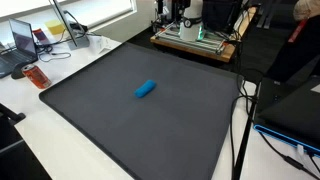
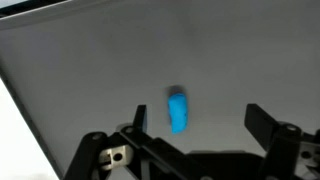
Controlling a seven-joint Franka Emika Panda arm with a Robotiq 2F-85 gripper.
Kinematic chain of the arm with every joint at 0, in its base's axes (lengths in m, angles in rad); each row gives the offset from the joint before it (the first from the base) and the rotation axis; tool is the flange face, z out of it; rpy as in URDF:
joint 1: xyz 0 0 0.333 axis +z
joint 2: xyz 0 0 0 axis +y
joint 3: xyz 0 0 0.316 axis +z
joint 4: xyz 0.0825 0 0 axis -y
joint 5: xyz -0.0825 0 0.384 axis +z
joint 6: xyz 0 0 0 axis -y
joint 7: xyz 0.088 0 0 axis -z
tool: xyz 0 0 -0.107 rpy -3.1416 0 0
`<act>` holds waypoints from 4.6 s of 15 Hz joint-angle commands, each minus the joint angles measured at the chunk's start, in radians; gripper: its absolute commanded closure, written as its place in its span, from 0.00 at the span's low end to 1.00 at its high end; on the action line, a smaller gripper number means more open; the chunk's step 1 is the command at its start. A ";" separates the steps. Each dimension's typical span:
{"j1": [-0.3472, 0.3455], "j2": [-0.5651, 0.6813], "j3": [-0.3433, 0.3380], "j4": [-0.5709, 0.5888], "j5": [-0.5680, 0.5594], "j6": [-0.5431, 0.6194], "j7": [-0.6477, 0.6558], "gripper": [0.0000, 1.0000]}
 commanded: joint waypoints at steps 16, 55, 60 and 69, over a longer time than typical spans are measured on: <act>0.028 0.000 0.064 -0.027 -0.088 0.087 0.172 0.00; 0.357 0.880 -0.100 0.649 -0.692 -0.342 0.850 0.00; 0.355 0.947 -0.101 0.808 -0.687 -0.425 0.705 0.00; 0.301 1.032 -0.110 1.029 -0.504 -0.391 0.290 0.00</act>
